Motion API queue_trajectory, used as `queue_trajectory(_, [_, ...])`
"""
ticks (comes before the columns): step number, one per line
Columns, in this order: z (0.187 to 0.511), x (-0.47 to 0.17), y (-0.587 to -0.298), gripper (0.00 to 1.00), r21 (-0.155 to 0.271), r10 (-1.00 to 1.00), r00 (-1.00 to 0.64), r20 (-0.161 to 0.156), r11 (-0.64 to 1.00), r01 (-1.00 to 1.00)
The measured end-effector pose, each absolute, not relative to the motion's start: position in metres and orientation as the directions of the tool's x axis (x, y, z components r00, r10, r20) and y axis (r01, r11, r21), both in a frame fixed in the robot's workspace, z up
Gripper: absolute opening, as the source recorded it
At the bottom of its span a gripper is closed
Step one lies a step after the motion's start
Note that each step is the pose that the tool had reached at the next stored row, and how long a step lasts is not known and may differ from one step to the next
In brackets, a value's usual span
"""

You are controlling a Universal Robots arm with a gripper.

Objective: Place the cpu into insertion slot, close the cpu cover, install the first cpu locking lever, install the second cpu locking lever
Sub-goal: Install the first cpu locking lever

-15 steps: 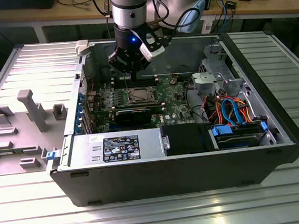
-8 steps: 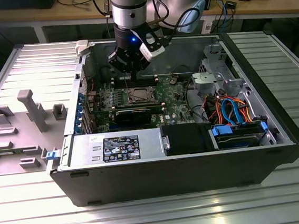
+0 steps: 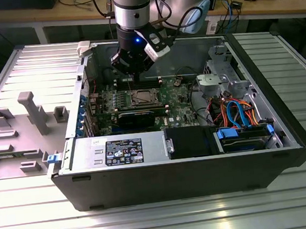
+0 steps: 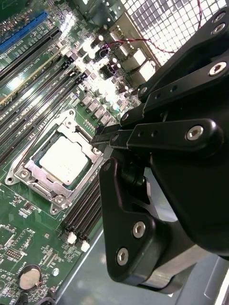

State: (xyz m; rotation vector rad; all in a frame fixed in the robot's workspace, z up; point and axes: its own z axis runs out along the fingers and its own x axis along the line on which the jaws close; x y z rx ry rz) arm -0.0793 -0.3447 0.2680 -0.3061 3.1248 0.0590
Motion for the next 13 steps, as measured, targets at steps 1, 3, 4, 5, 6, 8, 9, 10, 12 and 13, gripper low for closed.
queue_trajectory(1, [0.268,-0.079,-0.345,0.11,0.037,-0.194,-0.981,-0.005,0.98,-0.194])
queue_trajectory(3, [0.268,-0.081,-0.345,0.11,0.038,-0.194,-0.981,-0.005,0.98,-0.194])
queue_trajectory(4, [0.268,-0.083,-0.345,0.11,0.037,-0.194,-0.981,-0.005,0.98,-0.194])
queue_trajectory(5, [0.268,-0.085,-0.345,0.11,0.037,-0.194,-0.981,-0.005,0.98,-0.194])
queue_trajectory(6, [0.268,-0.087,-0.345,0.11,0.037,-0.194,-0.981,-0.005,0.98,-0.194])
queue_trajectory(8, [0.268,-0.091,-0.345,0.11,0.037,-0.194,-0.981,-0.005,0.98,-0.194])
queue_trajectory(9, [0.268,-0.093,-0.345,0.11,0.037,-0.194,-0.981,-0.005,0.98,-0.195])
queue_trajectory(10, [0.268,-0.095,-0.345,0.11,0.037,-0.195,-0.981,-0.005,0.98,-0.195])
queue_trajectory(12, [0.268,-0.099,-0.345,0.11,0.038,-0.195,-0.981,-0.006,0.98,-0.195])
queue_trajectory(13, [0.268,-0.099,-0.345,0.11,0.038,-0.197,-0.98,-0.006,0.98,-0.197])
